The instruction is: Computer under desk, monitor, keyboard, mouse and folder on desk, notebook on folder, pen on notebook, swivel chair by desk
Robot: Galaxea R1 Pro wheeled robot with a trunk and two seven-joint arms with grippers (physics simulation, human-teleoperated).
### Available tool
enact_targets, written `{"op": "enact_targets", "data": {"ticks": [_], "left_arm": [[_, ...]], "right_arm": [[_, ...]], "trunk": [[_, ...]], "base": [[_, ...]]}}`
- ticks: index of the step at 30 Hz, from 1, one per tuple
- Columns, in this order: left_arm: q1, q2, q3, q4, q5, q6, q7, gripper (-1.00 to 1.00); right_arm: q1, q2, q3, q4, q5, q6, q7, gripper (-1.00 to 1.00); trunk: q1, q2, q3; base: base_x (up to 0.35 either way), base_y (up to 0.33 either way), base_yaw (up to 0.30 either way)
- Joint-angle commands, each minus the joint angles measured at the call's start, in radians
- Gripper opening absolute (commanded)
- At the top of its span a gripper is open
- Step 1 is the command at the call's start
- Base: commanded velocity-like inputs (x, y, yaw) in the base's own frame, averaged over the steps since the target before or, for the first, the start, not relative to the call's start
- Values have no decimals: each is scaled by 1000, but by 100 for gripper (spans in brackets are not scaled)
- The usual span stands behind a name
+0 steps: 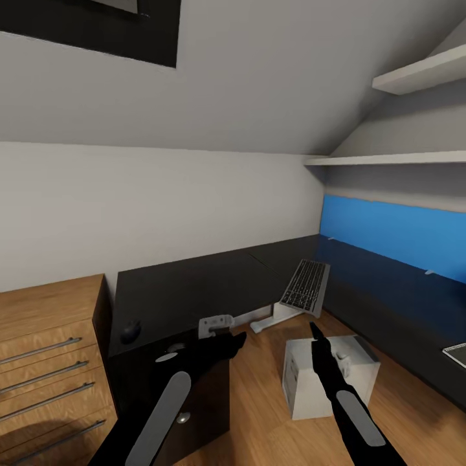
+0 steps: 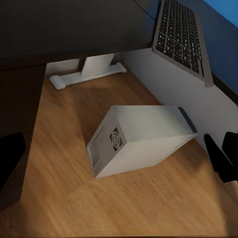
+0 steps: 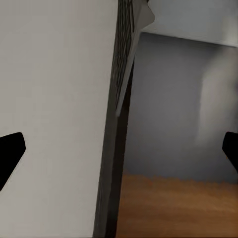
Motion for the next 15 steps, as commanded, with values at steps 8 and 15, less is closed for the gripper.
{"op": "enact_targets", "data": {"ticks": [8,15], "left_arm": [[-1,1,-13,2,10,2,11,100],[-1,1,-54,2,7,2,13,100]], "right_arm": [[-1,-3,0,3,-41,5,4,100],[-2,-3,-2,10,-41,2,2,100]], "trunk": [[0,-1,-1],[0,-1,-1]], "base": [[141,0,0],[158,0,0]]}}
